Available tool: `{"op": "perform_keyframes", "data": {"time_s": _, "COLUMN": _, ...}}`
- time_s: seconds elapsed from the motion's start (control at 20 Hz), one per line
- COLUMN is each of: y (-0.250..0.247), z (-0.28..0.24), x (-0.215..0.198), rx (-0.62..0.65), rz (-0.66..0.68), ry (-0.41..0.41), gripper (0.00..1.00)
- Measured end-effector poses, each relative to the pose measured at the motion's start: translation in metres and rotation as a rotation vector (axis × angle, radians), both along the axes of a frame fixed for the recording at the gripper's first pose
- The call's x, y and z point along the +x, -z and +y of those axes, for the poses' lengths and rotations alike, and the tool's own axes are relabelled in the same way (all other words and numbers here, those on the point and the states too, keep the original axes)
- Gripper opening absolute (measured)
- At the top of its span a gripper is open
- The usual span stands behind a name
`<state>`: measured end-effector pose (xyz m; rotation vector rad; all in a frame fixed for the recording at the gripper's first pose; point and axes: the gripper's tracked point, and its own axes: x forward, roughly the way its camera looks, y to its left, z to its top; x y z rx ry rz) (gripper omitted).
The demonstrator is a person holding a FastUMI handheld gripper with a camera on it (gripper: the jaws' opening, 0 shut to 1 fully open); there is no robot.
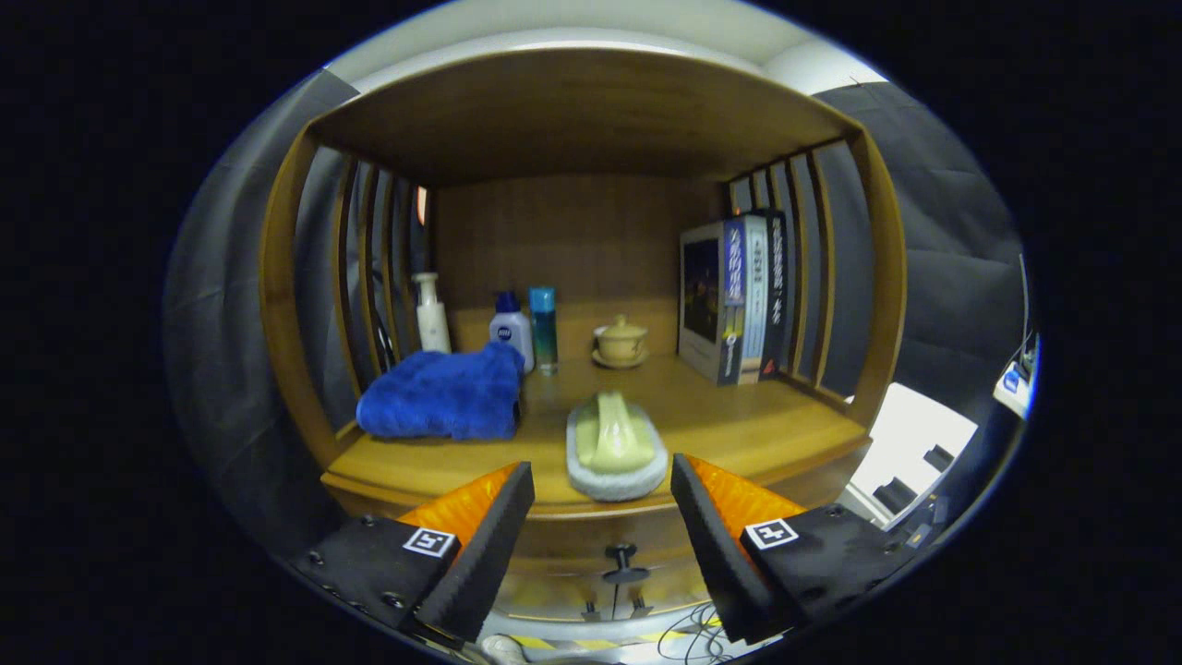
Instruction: Pull open the drawer, take out the items inside it, and place them on the countertop above the cabinet.
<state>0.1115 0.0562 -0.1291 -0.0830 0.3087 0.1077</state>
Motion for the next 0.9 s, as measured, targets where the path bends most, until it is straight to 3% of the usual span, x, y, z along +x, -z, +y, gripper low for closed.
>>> {"op": "perform_keyframes", "data": {"time_s": 0.3, "y": -0.110, "z": -0.008, "x": -0.005, "rx": -0.011, "rz": -0.127, "ry": -0.018, "gripper": 0.98}}
{"op": "perform_keyframes", "data": {"time_s": 0.5, "y": -0.172, "z": -0.009, "x": -0.036, "rx": -0.009, "rz": -0.200, "ry": 0.007, "gripper": 0.98}}
{"op": "perform_keyframes", "data": {"time_s": 0.9, "y": -0.191, "z": -0.009, "x": -0.068, "rx": 0.019, "rz": -0.222, "ry": 0.021, "gripper": 0.97}}
